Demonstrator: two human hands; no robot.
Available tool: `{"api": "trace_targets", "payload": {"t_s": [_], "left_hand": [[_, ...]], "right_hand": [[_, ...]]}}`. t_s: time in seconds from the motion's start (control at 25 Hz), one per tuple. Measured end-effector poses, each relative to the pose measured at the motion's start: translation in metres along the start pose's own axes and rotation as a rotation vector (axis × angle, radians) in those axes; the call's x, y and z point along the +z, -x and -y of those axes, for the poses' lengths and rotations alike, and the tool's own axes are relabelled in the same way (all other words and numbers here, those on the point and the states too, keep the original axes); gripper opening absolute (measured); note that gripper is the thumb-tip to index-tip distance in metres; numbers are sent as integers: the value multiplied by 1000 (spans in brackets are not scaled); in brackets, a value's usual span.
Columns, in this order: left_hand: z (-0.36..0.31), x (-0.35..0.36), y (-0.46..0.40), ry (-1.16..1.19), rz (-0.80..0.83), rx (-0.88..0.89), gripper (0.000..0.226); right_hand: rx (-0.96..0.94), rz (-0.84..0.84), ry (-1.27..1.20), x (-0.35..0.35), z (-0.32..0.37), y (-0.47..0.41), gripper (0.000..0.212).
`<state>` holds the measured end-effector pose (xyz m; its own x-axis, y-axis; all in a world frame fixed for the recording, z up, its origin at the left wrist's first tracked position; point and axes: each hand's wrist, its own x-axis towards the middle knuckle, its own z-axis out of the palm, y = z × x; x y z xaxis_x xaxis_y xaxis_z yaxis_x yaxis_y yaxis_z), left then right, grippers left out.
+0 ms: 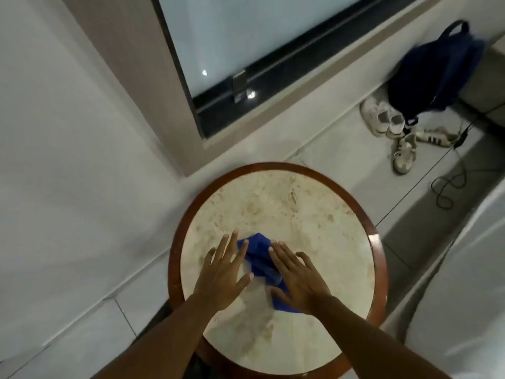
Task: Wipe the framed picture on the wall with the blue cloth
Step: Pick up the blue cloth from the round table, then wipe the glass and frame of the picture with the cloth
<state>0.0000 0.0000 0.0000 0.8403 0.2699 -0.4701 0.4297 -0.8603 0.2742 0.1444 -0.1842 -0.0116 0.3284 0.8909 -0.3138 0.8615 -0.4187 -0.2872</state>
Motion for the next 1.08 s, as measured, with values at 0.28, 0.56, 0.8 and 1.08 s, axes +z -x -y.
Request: {"api": "trace_targets", "payload": {"t_s": [0.28, 0.56, 0.8, 1.08], "left_hand": [[8, 79, -62, -139, -218, 63, 67], [-4, 41, -33, -198, -271, 59, 65], [-15, -92, 52, -246, -411, 55, 65], [2, -293, 234, -407, -767, -135, 63]], "right_hand": [[-29, -260, -10, 86, -12, -37, 62], [-28, -361, -113, 44, 15, -28, 70], [-73, -483, -197, -80, 88, 0, 92], [-514, -872, -151, -279, 235, -11, 45]]}}
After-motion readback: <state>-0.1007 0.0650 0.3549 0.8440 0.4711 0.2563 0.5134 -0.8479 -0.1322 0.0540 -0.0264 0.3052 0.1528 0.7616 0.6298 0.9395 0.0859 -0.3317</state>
